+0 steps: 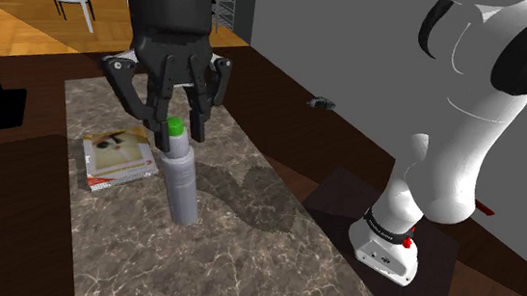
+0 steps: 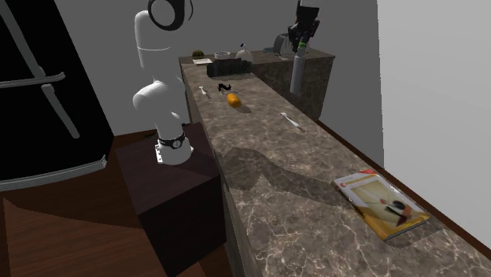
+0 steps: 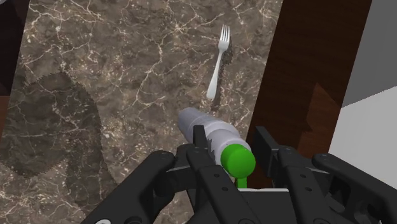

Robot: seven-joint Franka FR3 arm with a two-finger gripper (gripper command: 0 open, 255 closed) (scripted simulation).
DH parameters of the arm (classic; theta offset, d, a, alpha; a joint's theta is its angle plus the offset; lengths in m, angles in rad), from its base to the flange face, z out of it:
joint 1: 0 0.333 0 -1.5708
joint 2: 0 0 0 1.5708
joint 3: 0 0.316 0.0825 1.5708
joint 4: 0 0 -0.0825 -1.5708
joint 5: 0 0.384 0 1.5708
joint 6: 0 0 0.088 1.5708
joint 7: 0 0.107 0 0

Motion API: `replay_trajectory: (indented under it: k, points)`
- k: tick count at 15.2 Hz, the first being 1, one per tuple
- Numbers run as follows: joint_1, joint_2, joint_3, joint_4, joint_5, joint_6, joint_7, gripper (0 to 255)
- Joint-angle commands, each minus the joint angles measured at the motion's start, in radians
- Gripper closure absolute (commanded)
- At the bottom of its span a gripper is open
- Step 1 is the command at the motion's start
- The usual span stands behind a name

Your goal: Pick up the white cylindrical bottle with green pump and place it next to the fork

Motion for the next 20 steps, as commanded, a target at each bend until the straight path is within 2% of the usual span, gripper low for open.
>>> replay_trajectory:
  k: [1, 5, 20]
  points:
    - [0.029, 0.015, 0.022, 0.029, -0.008, 0.0, 0.053, 255]
    - [0.104, 0.083, 0.069, 0.147, -0.042, -0.025, 0.173, 255]
    - [0.083, -0.008, 0.059, -0.171, -0.005, 0.197, 0.097, 255]
